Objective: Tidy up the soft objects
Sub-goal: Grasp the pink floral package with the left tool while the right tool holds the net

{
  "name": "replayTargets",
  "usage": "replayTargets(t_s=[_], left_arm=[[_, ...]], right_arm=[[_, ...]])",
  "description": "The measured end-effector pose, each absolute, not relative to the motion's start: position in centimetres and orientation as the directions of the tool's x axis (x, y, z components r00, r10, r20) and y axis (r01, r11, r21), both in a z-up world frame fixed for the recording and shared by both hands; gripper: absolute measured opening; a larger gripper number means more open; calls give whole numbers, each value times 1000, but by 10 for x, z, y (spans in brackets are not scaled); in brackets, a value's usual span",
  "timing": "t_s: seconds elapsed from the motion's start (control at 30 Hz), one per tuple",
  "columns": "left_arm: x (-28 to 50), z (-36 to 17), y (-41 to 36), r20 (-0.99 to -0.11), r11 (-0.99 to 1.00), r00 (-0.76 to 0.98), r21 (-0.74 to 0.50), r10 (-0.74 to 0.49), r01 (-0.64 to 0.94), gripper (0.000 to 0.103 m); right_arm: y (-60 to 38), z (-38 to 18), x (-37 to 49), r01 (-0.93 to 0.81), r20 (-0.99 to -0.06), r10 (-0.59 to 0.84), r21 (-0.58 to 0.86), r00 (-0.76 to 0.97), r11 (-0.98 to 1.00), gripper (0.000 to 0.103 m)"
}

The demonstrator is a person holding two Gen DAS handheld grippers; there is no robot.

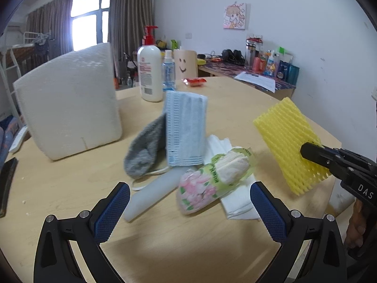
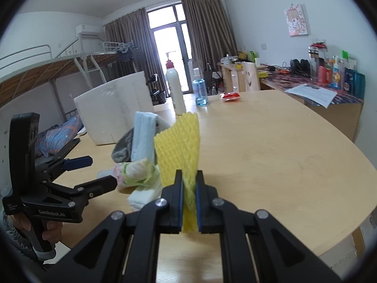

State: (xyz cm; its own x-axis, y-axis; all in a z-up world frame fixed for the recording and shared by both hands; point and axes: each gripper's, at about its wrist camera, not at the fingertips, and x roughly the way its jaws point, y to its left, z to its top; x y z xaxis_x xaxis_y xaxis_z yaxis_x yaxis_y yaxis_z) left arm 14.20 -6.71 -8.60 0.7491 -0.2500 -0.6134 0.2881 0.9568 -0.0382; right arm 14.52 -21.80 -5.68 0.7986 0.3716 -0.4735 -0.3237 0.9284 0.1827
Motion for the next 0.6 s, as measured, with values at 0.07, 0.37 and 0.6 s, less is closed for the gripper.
replayTargets(t_s=[0.07,0.37,0.6], left_arm=[[145,-88,-73,-622,953,740,-35,-255,300,102],[165,-99,-87,-674,949,690,-54,-265,311,97],[173,-105,-88,-710,949,649,-89,-274,303,82]], right_arm=[[-223,-58,145,-315,-473,368,191,800,930,11],[-234,-65,149,-303,-483,373,220,792,927,11],[-239,-69,150,-305,-485,384,237,786,922,11]])
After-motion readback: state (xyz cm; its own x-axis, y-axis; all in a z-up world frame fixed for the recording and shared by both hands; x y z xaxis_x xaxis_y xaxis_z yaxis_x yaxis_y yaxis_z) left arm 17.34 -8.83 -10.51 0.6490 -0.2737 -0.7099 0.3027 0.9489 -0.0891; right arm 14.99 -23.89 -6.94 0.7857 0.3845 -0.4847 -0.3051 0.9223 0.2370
